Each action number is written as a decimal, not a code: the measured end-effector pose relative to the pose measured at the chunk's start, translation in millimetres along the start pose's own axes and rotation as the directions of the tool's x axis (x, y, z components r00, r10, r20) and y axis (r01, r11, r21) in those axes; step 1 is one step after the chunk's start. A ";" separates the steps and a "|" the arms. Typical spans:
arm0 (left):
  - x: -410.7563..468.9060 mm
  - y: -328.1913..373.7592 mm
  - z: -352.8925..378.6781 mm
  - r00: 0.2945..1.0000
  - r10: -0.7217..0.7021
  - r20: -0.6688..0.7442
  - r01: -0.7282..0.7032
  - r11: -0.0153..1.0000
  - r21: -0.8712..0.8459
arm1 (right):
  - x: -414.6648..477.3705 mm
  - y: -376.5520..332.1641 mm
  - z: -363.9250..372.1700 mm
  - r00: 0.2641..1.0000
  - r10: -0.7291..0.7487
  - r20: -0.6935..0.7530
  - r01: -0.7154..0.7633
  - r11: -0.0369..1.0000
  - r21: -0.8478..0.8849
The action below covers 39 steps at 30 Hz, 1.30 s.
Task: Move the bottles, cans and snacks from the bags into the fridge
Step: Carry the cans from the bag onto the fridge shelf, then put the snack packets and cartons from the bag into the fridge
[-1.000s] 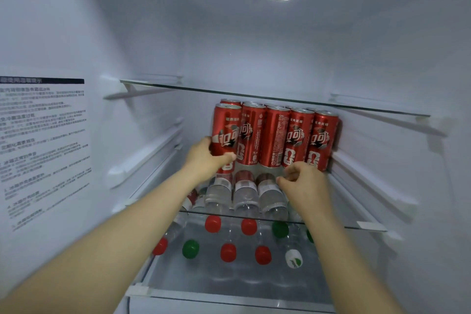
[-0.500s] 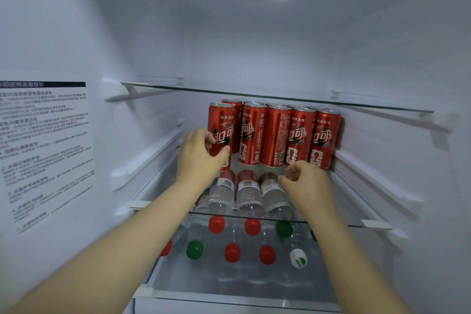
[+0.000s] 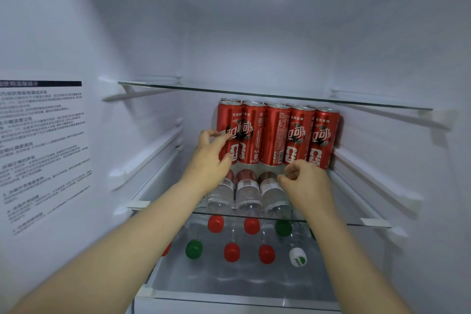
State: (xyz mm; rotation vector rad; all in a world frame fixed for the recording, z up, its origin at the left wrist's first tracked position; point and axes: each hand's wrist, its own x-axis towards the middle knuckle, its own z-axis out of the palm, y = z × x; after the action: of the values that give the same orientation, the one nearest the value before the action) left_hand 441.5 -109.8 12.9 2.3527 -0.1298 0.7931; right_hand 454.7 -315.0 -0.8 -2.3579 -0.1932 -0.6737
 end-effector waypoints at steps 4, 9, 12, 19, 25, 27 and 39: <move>-1.1 0.0 0.0 0.999 -0.015 0.037 0.015 1.000 0.008 | 0.1 0.0 0.3 1.000 0.001 -0.001 -0.001 1.000 -0.005; -1.8 1.7 -1.0 0.986 -0.044 0.163 0.041 0.999 0.021 | 0.2 -0.2 0.0 1.000 -0.002 -0.001 0.002 1.000 -0.014; -1.7 0.8 -1.0 0.977 -0.073 0.199 0.069 0.997 0.029 | 0.4 0.0 0.4 1.000 -0.003 0.001 0.003 1.000 -0.019; -1.2 -0.8 0.0 0.980 -0.077 0.185 0.079 0.997 -0.004 | -0.5 -0.5 0.5 1.000 -0.014 0.002 0.014 0.999 -0.043; -8.3 8.6 -8.9 0.987 -0.072 0.142 0.069 0.997 0.022 | -4.1 -9.6 -4.1 0.997 -0.071 0.043 0.077 0.984 -0.161; -16.9 17.3 -14.3 0.981 -0.063 0.184 0.060 0.998 0.022 | -6.4 -14.3 -7.0 0.995 -0.090 0.054 0.097 0.984 -0.152; -88.4 79.4 -49.3 0.933 0.268 0.239 -0.248 0.963 -0.108 | -80.0 -38.8 -92.1 0.992 -0.104 0.065 0.121 0.913 -0.388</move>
State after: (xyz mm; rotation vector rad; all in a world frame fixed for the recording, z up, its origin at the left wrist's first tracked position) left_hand 322.1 -151.8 35.7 2.3829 -0.5788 0.5923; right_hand 336.0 -341.3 39.1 -2.7649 -0.2325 -0.7759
